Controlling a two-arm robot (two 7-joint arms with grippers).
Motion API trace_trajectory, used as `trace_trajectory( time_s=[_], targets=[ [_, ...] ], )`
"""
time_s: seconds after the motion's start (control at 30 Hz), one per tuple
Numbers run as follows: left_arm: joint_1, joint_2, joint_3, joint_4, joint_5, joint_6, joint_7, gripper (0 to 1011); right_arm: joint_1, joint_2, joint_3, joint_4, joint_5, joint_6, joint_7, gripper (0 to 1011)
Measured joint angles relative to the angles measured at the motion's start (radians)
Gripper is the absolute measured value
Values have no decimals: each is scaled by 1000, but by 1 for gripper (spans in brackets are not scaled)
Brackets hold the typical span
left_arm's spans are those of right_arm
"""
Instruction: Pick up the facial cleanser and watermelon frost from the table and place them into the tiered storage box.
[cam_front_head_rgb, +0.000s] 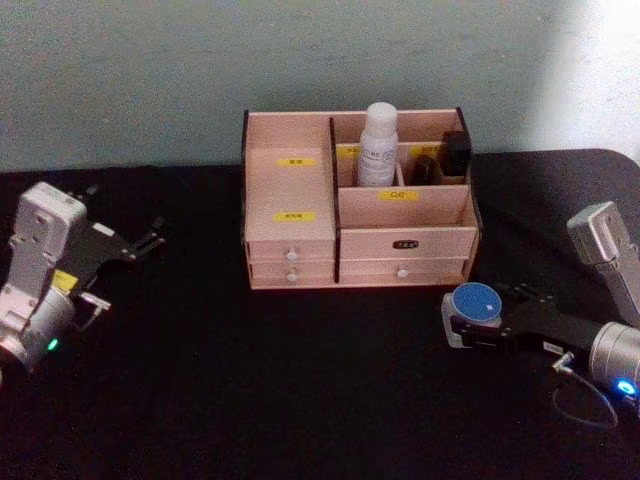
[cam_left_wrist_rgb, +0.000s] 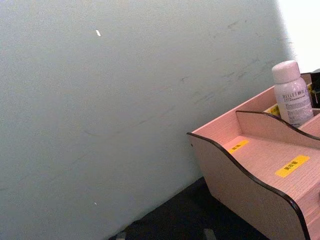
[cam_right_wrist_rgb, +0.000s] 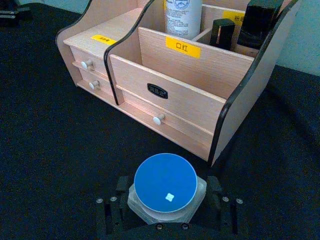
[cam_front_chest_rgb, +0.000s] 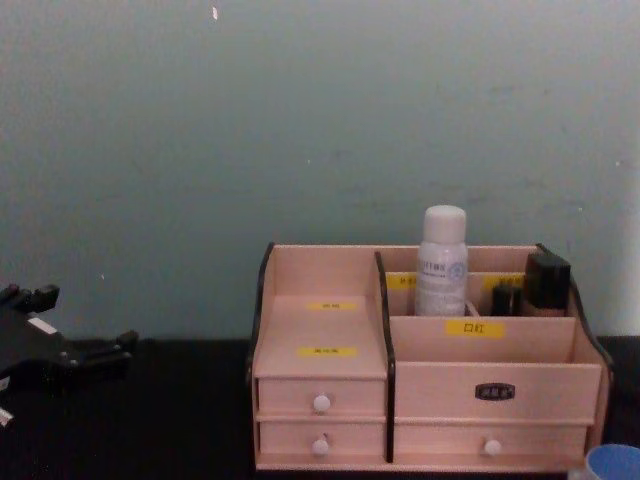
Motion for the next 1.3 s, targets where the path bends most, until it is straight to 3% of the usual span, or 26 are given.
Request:
trace_trajectory(
  time_s=[0.47,1.3],
  targets=[
    [0,0,0,0,0,0,0,1001,0,0,0,0,0,-1,0,748],
    [0,0,0,0,0,0,0,1001,0,0,0,0,0,-2,0,711]
  ],
)
